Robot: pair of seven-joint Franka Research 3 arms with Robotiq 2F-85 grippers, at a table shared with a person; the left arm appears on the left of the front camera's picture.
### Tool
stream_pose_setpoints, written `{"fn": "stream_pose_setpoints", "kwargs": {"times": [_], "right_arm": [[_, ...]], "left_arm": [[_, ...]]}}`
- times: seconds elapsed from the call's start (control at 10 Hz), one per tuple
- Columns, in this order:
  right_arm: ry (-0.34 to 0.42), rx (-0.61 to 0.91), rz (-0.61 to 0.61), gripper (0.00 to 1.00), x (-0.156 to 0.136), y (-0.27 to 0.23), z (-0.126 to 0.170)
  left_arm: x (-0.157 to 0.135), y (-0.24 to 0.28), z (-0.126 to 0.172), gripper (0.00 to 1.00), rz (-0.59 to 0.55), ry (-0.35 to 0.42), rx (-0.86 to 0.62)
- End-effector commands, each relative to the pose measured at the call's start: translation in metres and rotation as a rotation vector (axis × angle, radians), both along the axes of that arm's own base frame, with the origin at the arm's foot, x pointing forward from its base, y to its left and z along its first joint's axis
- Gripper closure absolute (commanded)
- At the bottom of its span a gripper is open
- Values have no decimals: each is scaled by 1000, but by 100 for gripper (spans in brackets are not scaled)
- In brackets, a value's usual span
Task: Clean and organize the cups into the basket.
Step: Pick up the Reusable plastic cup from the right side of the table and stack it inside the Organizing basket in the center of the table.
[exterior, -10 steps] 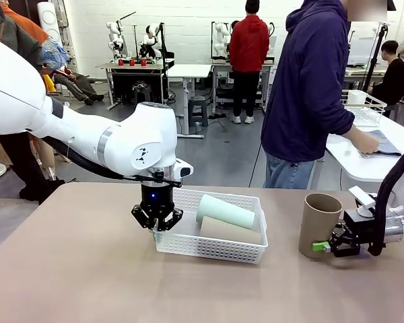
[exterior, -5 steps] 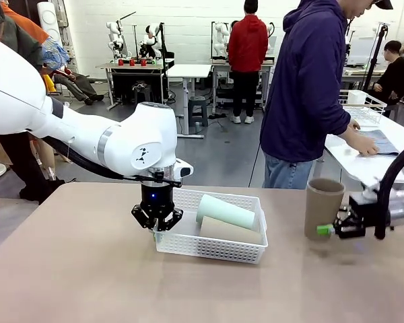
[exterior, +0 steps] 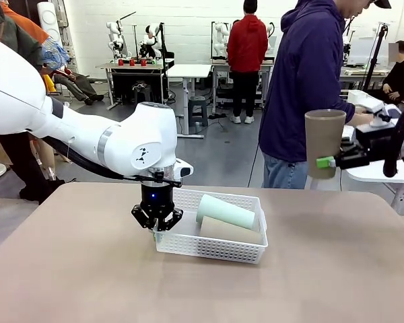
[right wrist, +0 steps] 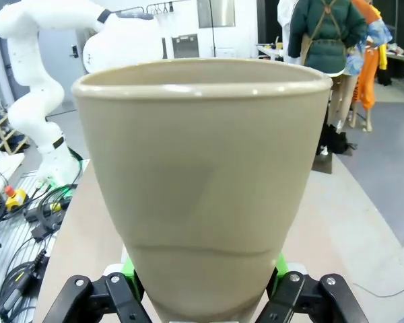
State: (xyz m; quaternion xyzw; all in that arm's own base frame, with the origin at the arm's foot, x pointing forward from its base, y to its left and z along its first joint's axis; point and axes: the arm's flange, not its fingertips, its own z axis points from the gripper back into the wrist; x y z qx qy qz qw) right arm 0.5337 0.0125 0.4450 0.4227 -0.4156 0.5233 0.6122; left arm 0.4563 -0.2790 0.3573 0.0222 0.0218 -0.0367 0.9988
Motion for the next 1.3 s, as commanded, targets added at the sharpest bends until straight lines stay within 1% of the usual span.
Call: {"fn": "stream_pose_setpoints", "kwargs": {"times": [0.0, 0.1, 0.2, 0.7, 0.8, 0.9, 1.0, 1.2], "right_arm": [[-16, 14, -45, 100, 1, 10, -1], [-34, -19, -90, 100, -3, 7, -6], [-16, 0, -10, 100, 1, 5, 8], [-16, 0, -10, 100, 1, 5, 8], [-16, -7, -19, 20, 0, 5, 5], [-45, -89, 26, 20, -2, 25, 25], [-53, -189, 78, 20, -2, 50, 39], [-35, -337, 190, 20, -1, 106, 59]], "left_arm": [[-1, -2, 0, 100, -2, 0, 1], [-1, -2, 0, 100, -2, 0, 1], [-1, -2, 0, 100, -2, 0, 1], [-1, -2, 0, 100, -2, 0, 1], [-1, -2, 0, 100, -2, 0, 1], [-1, -2, 0, 100, -2, 0, 1], [-1, -2, 0, 100, -2, 0, 1], [-1, -2, 0, 100, -2, 0, 1]]}}
